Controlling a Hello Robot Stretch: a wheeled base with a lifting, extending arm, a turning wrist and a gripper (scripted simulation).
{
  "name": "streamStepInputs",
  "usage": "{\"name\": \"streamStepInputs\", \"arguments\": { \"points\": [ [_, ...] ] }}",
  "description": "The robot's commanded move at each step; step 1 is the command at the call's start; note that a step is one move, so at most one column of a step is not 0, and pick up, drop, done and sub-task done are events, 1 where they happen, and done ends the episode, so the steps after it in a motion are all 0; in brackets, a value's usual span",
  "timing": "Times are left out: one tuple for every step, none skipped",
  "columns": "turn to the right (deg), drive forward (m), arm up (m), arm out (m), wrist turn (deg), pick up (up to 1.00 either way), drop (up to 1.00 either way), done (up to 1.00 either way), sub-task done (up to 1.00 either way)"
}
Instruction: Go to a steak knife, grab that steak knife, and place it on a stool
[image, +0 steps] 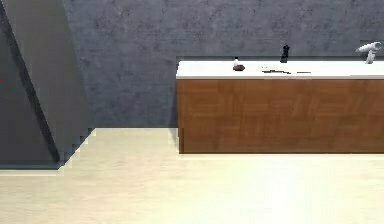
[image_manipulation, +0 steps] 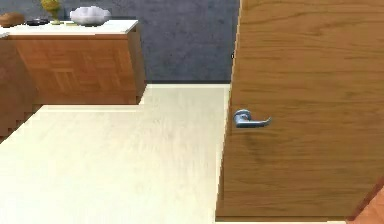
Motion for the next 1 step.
{"name": "streamStepInputs", "arguments": {
  "points": [
    [21.0, 0.00, 0.00, 0.00, 0.0, 0.00, 0.00, 0.00, 0.00]
  ]
}}
